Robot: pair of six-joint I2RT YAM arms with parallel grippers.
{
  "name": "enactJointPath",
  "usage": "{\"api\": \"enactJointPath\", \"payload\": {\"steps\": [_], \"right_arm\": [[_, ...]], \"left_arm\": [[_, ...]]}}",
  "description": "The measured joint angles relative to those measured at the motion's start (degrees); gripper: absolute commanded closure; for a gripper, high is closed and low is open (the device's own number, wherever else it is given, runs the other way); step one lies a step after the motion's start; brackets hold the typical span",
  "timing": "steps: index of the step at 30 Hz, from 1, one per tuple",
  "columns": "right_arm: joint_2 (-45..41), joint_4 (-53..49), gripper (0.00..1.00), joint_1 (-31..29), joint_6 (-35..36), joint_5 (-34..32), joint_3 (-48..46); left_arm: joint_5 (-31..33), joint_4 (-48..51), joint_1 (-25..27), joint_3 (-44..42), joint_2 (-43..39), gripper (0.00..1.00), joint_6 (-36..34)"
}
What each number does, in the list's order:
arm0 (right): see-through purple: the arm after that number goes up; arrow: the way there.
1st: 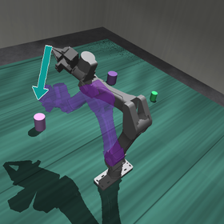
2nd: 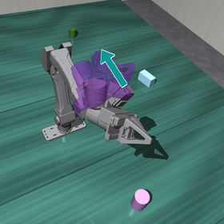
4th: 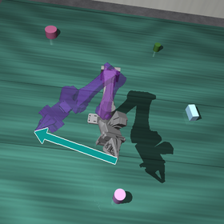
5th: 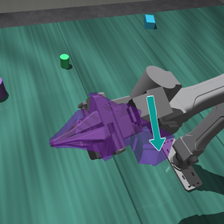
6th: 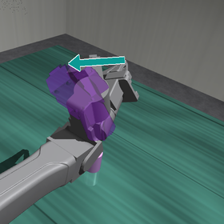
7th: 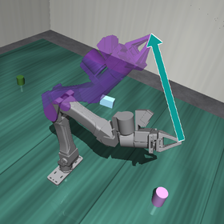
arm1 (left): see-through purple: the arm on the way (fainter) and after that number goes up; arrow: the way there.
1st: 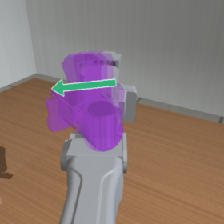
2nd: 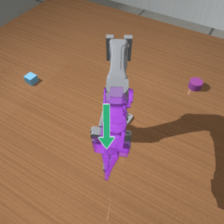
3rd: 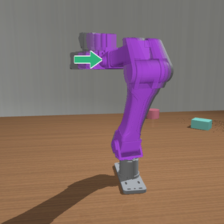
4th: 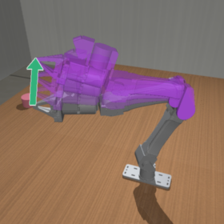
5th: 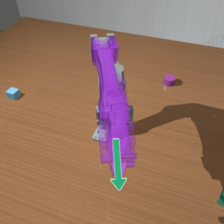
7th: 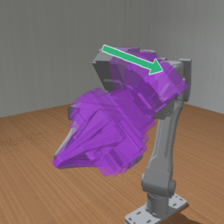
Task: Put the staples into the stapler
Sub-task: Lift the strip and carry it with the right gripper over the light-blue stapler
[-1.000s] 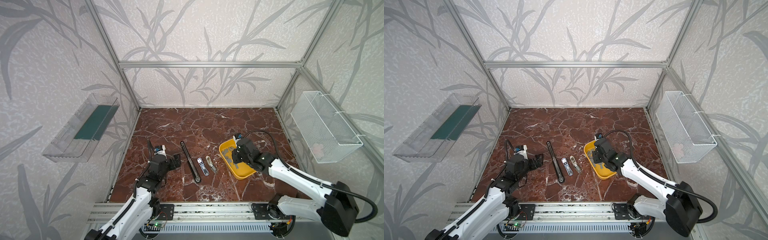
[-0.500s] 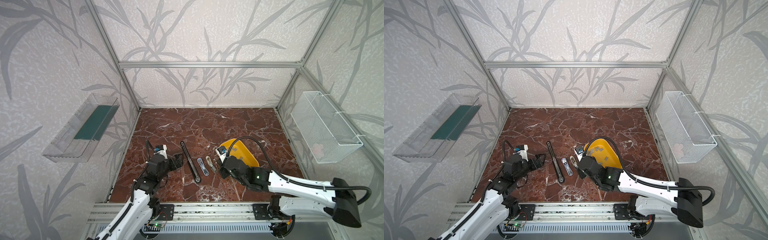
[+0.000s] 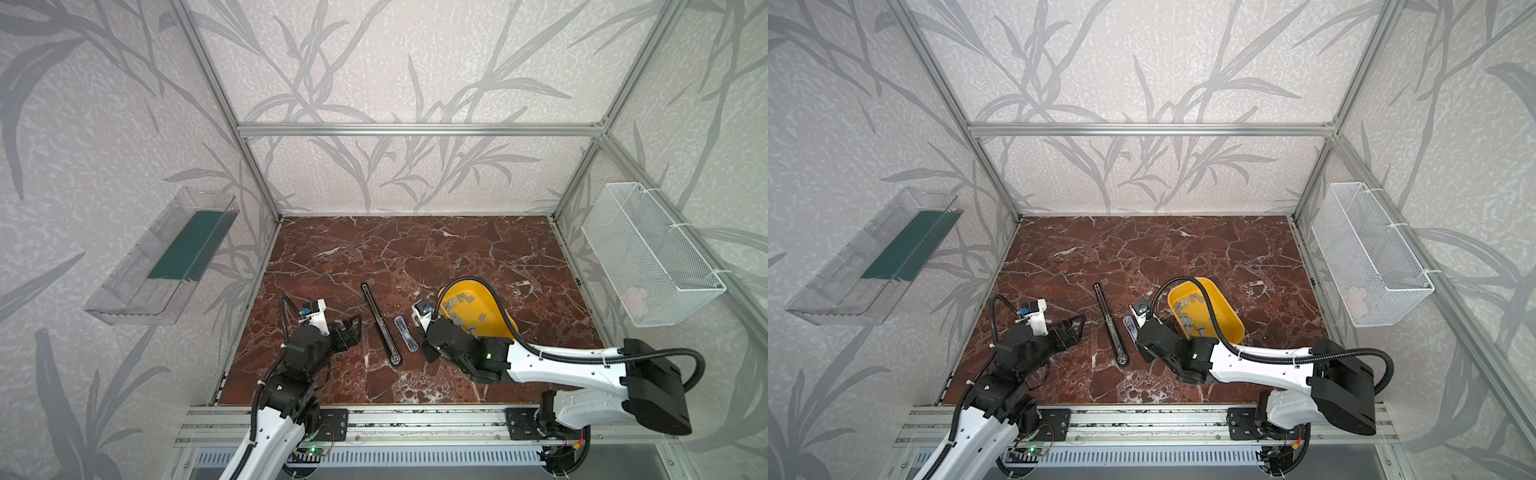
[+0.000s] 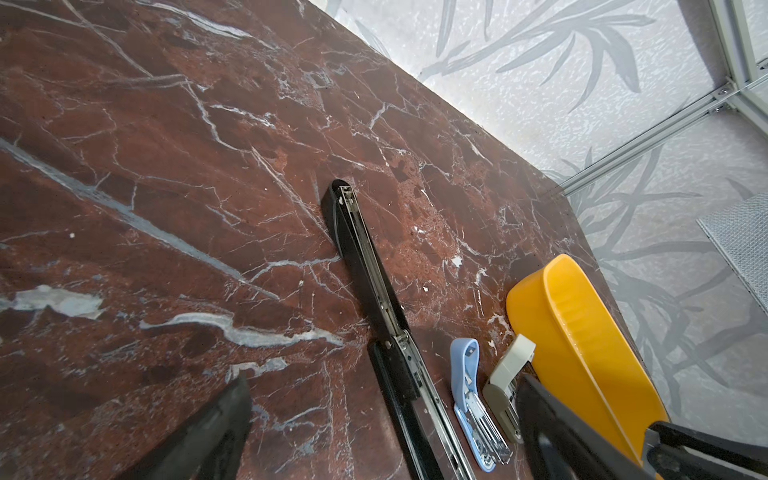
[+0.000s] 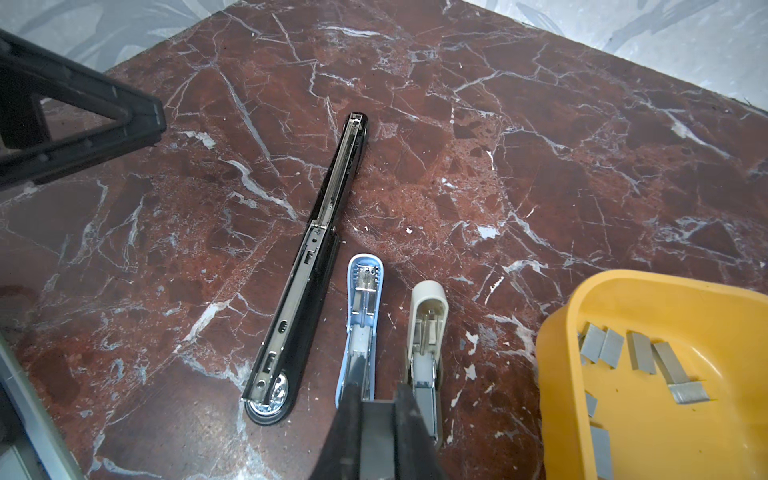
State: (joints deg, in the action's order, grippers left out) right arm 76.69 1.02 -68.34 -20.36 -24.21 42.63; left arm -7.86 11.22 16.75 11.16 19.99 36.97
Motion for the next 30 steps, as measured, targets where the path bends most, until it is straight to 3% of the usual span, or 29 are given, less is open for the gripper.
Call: {"api": "enactJointPath", "payload": {"steps": [11,30], "right_arm": [[5.9,3.5,0.9,0.0,0.0,0.7,-0.2],[9.1,5.4,0.89,0.0,-0.4,2.3,0.1]], "left_arm": [[0.0,-0.1,0.0,0.0,4.4,0.0,-0.2],[0.5,-0.3,0.0,0.0,4.5,0.01,0.1]]}}
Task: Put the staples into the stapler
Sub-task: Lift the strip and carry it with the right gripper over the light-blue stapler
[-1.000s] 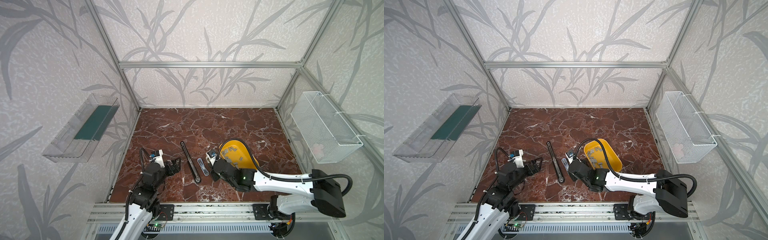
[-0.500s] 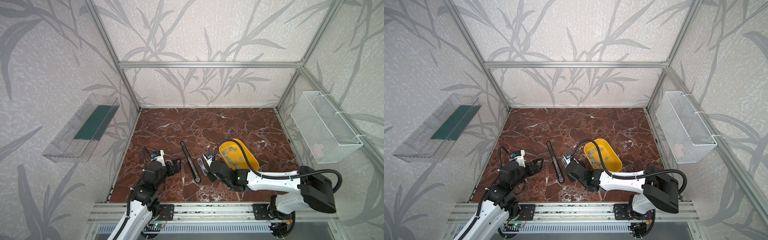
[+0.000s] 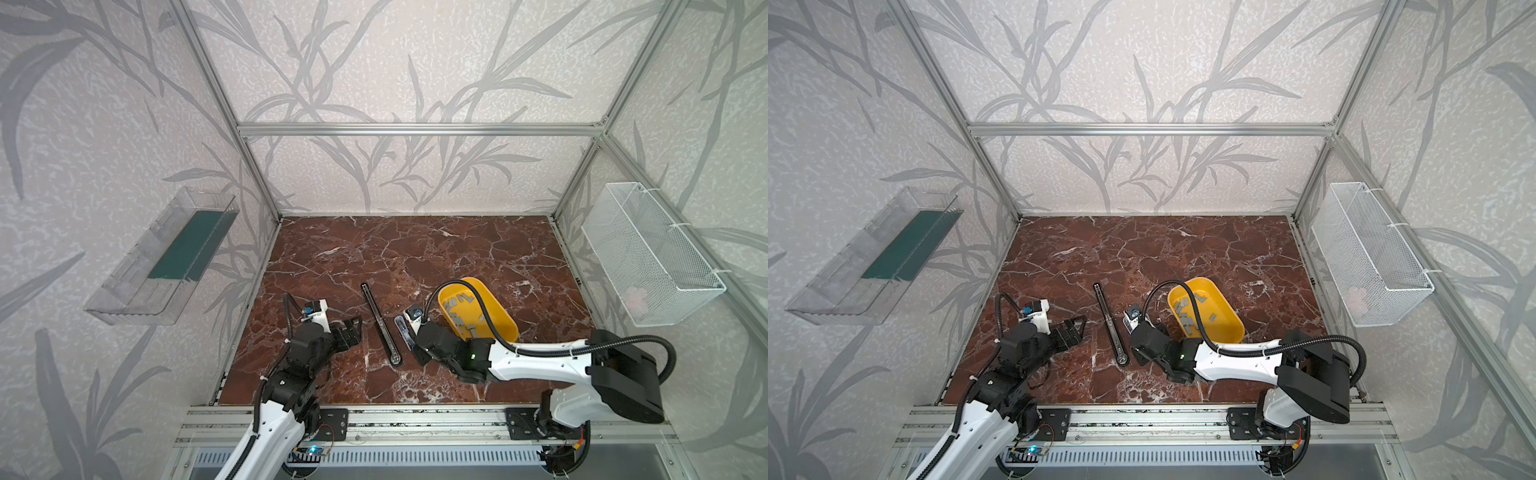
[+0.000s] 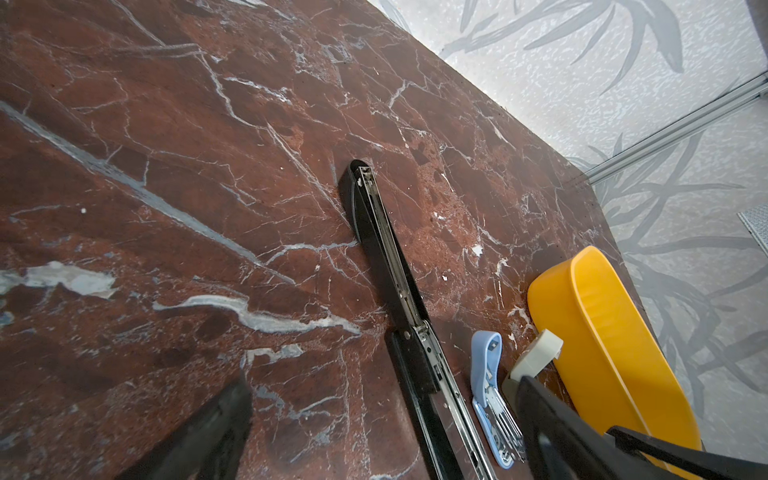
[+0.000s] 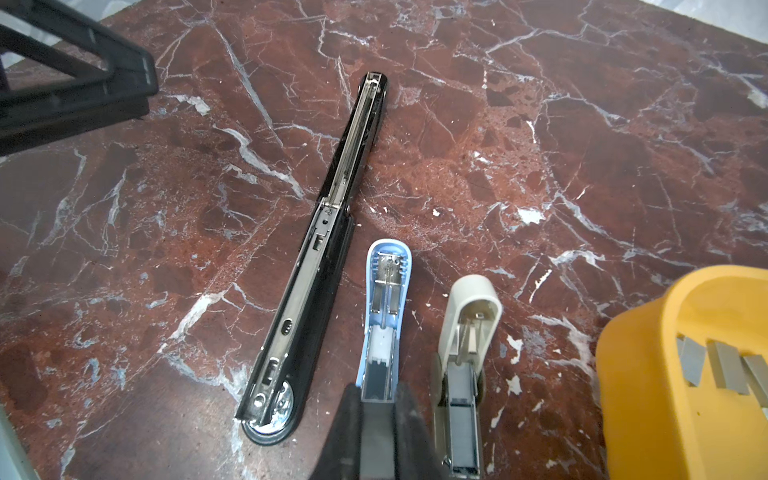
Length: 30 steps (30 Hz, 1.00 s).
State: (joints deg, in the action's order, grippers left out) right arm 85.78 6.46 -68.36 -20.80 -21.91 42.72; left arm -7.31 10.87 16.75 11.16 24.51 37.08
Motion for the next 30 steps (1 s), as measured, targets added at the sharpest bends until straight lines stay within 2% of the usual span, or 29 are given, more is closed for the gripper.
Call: {"api": "enactJointPath", "payload": {"steps": [8,30], "right_arm": [[3.4,-0.1,0.9,0.1,-0.8,0.1,1.0],[9.6,-3.3,0.91,0.5,-3.2,0.1,6.3]], "left_arm": [[0.0,-0.2,0.0,0.0,3.2,0.01,0.0],[0.0,-0.2,0.0,0.0,3.0,0.01,0.0]]}}
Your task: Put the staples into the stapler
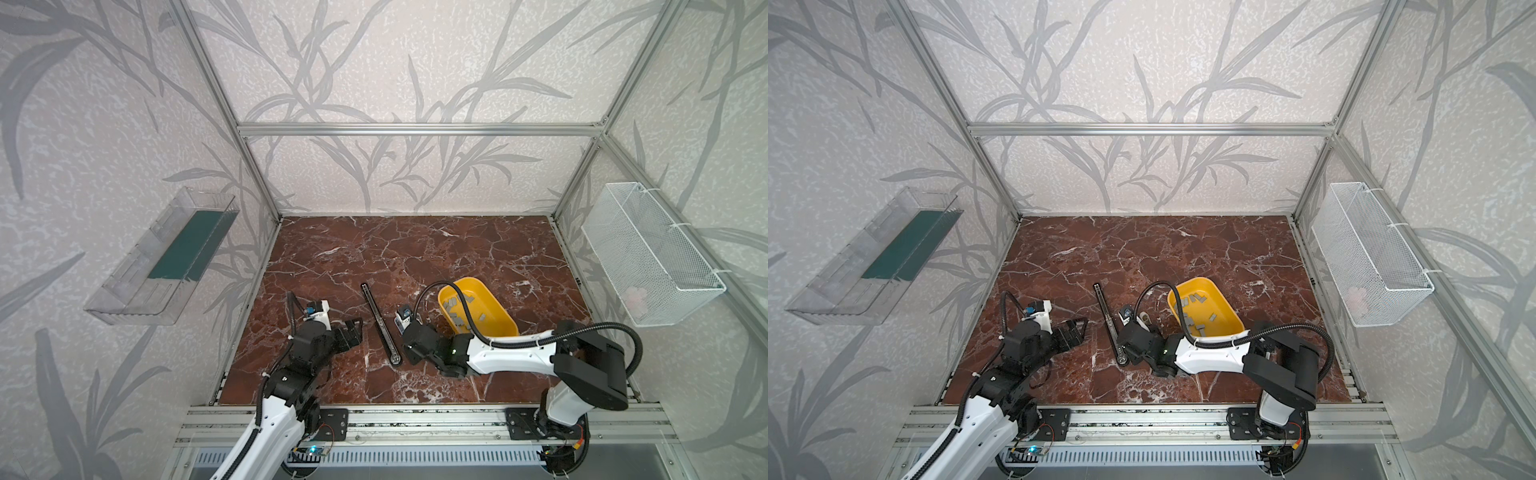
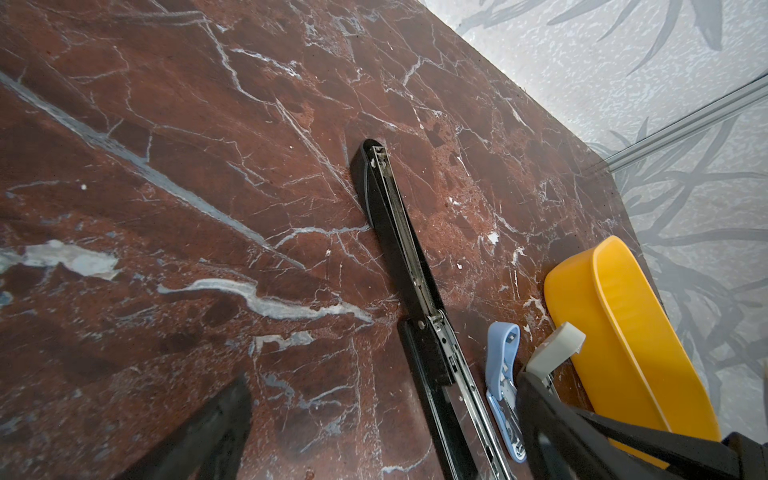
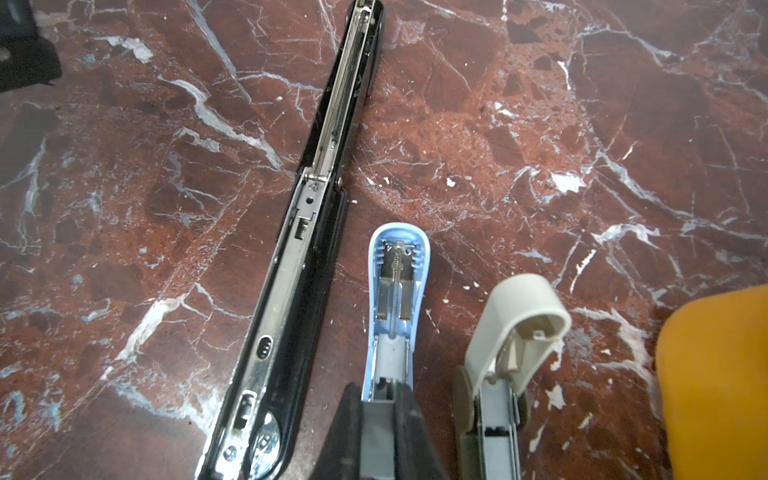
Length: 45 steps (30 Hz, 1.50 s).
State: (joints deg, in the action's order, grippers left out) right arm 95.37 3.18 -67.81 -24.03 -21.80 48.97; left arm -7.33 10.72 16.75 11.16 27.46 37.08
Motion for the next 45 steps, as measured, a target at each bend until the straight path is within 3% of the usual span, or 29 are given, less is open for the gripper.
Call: {"api": "enactJointPath", "payload": {"steps": [45], "right_arm": [[3.9,-4.6,0.92,0.5,1.7,-0.7,3.5]], "left_arm": [[0.0,0.0,0.0,0.0,0.0,0.01,0.0]]}}
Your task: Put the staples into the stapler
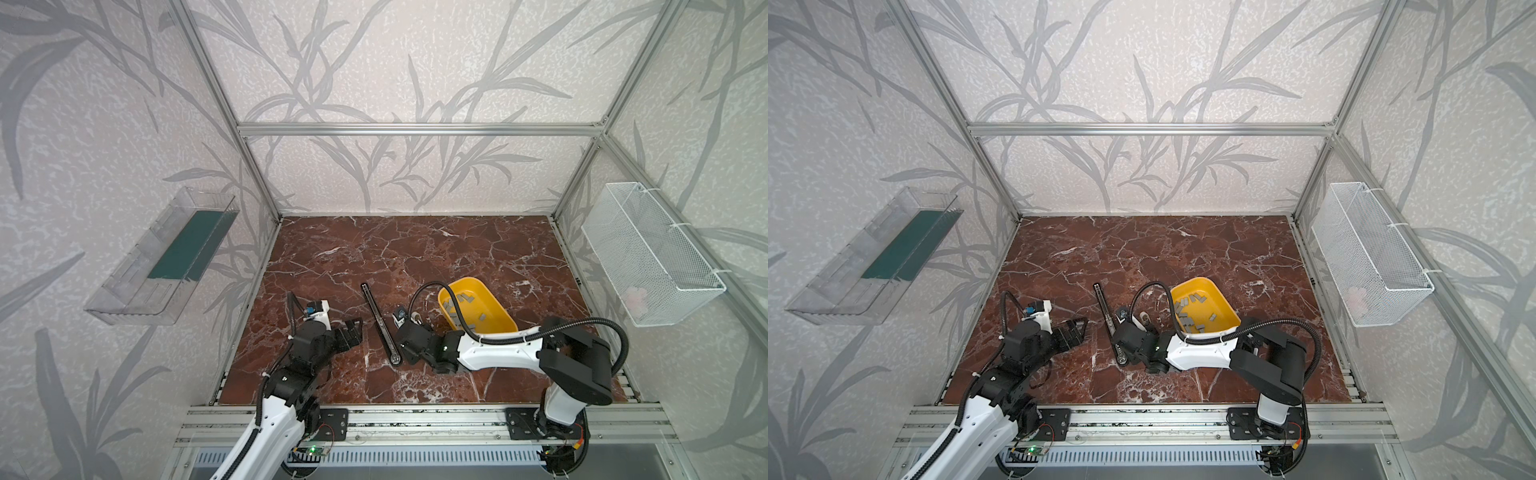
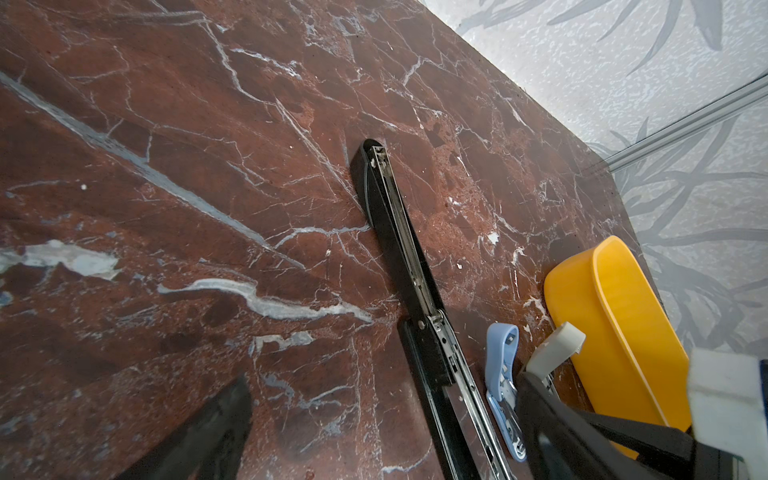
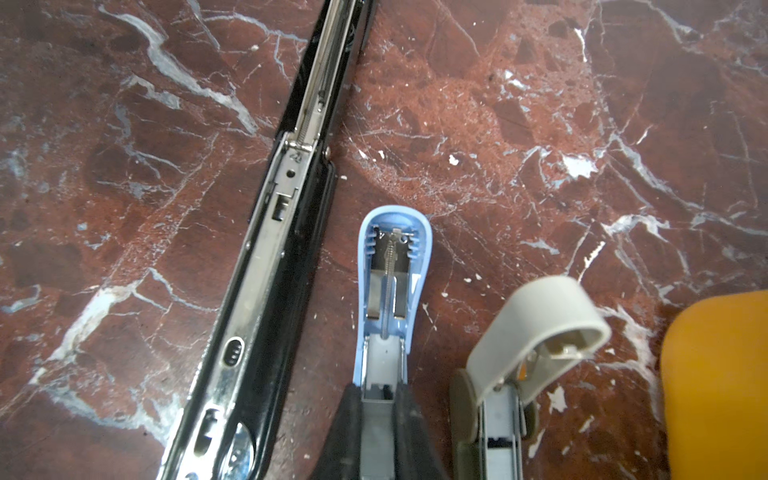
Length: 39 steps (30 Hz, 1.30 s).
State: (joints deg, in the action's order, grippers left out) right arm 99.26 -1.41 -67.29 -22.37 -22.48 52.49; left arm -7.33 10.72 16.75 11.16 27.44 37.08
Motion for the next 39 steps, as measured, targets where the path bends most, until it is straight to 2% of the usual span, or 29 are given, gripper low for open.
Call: {"api": "enactJointPath", "payload": {"steps": [16,39], "right_arm": [[-1.6,0.7,0.92,0.9,1.0,0.7,-0.1],[0.9,-0.5,0.92,1.4,0.9,2.0,0.5]], "left_arm": [[0.0,0.0,0.0,0.0,0.0,0.01,0.0],[0.0,0.0,0.0,0.0,0.0,0.01,0.0]]}}
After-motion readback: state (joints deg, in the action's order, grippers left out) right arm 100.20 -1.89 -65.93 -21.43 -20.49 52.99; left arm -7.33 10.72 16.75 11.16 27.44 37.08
